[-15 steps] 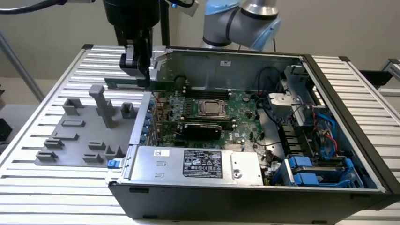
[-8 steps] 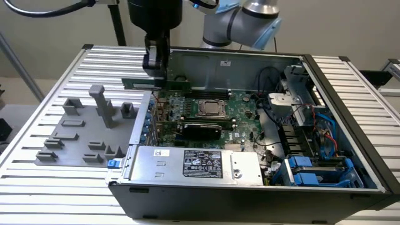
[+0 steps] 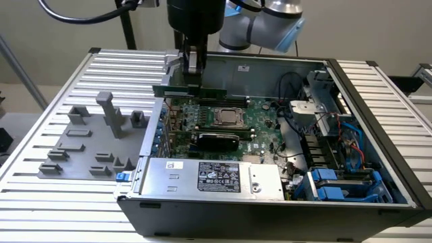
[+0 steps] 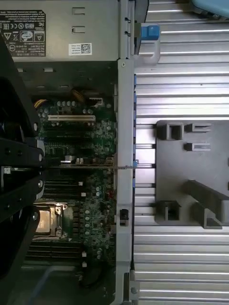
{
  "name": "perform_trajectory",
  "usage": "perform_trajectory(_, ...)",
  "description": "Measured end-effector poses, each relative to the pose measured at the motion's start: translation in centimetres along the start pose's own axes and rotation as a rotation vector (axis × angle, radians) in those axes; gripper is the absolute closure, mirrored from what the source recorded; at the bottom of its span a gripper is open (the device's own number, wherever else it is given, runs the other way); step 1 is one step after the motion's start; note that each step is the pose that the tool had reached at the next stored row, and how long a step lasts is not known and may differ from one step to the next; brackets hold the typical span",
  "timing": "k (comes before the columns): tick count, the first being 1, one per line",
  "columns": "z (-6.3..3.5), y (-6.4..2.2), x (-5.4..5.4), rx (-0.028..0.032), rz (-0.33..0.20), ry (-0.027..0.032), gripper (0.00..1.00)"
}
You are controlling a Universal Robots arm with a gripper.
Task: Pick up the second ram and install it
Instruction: 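Insert the second ram into the second slot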
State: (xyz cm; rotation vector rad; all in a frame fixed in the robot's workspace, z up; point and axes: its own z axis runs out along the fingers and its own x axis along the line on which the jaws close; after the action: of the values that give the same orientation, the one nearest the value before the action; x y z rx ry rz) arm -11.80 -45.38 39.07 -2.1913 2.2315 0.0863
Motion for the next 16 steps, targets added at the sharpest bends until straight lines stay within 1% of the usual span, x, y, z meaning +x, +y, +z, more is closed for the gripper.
perform_trajectory(9,1.14,-4.12,-0.5,-0.0015,0.000,0.0001,1.00)
perform_trajectory(12,1.67,-5.51,-1.0,-0.0015,0.000,0.0001,1.00)
perform_trajectory(16,2.39,-7.20,-2.0,-0.0015,0.000,0.0001,1.00)
